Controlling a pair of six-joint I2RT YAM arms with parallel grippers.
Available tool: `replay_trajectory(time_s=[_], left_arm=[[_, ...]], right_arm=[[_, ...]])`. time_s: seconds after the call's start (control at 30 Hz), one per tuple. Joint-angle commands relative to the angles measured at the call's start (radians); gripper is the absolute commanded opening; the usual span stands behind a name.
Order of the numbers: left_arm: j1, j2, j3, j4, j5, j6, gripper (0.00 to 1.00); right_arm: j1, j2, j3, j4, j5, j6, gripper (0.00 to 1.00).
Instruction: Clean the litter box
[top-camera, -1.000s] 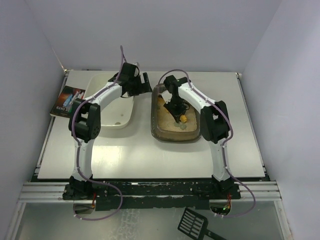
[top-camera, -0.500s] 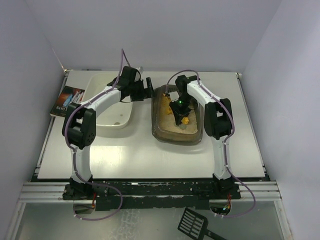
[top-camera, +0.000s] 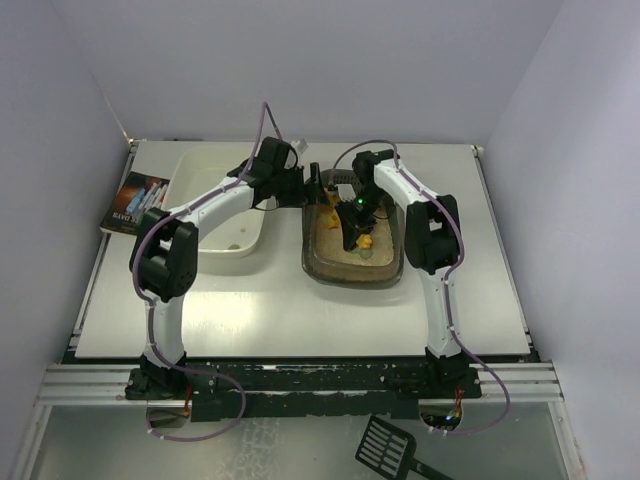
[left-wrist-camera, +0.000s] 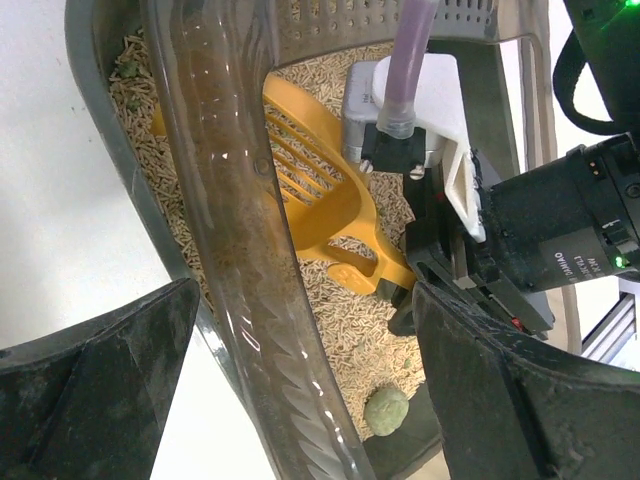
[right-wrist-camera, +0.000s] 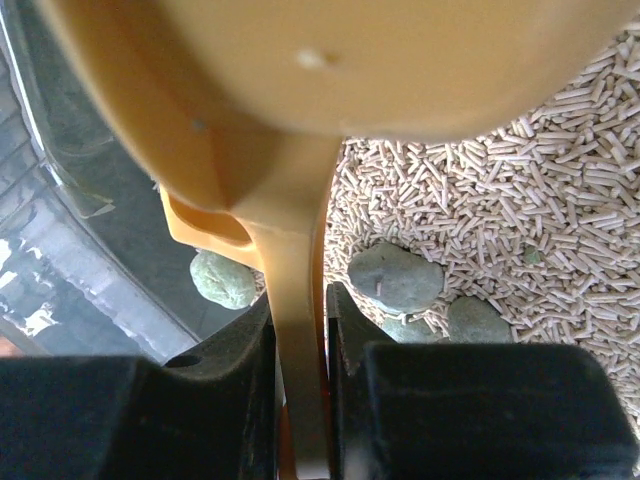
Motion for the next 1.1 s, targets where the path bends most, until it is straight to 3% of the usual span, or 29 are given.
replay_trajectory(time_s=[0.0, 0.43, 0.7, 1.07], left_arm=[[-0.003, -0.011, 0.011, 0.020, 0.008, 0.047, 0.99], [-0.006, 0.025, -0.001, 0.025, -0.072, 0.117, 1.00], [-0.051, 0.054, 0.022, 0.025, -0.248, 0.225, 0.99], [-0.124, 0.095, 0.077, 0.023, -0.380, 0.290, 0.76]], right_arm=[[0.006, 0.043, 0.010, -0.033, -0.081, -0.024, 0.00], [-0.045, 0.050, -0.041, -0.035, -0.196, -0.007, 0.00], [-0.044, 0.043, -0.049, -0.036, -0.203, -0.005, 0.00], [-0.044, 0.041, -0.045, -0.034, -0.201, -0.007, 0.00]])
